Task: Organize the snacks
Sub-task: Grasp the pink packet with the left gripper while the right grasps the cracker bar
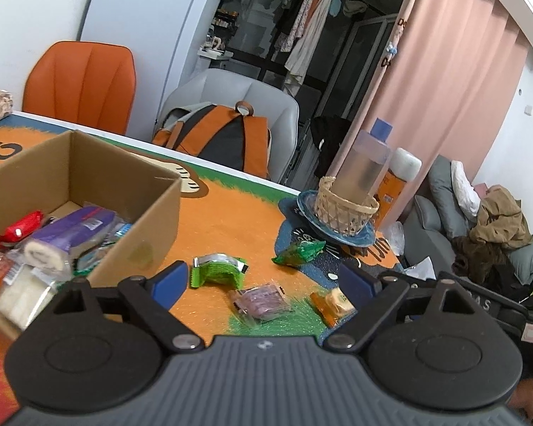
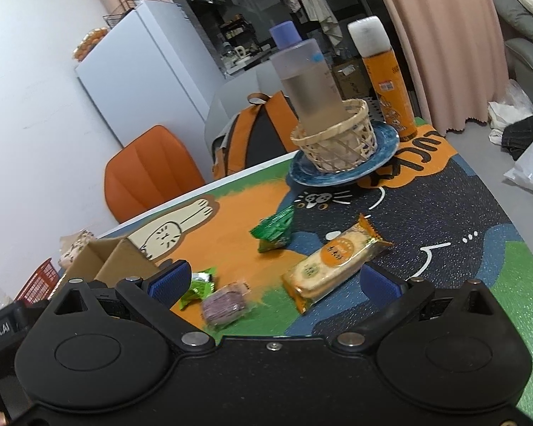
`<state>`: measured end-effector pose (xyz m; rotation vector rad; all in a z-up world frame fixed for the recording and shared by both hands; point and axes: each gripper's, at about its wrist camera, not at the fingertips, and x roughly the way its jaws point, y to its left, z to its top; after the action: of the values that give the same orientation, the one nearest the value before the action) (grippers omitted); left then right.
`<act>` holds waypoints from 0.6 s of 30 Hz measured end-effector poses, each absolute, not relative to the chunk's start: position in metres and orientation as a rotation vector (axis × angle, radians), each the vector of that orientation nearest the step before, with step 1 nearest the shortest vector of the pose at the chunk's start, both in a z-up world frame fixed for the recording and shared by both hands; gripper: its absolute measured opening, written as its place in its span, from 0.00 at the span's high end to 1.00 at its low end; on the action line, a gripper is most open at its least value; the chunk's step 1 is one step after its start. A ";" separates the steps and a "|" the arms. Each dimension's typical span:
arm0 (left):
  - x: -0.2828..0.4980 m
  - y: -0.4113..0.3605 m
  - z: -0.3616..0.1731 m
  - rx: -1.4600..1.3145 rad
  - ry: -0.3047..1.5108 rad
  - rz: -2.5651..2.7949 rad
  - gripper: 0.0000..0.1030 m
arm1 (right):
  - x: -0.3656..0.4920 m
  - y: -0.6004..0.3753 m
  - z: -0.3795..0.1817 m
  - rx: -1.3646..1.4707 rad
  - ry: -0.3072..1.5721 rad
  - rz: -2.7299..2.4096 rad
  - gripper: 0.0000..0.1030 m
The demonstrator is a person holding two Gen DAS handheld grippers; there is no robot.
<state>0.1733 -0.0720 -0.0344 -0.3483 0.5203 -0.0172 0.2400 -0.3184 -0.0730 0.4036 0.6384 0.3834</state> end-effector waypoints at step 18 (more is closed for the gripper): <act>0.232 -0.088 -0.076 -0.337 0.629 0.026 0.27 | 0.289 -0.314 -0.105 0.408 0.710 0.312 0.03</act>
<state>0.2321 -0.0884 -0.0755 -0.3367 0.6292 0.0259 0.2887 -0.3137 -0.1049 0.4080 0.7103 0.3121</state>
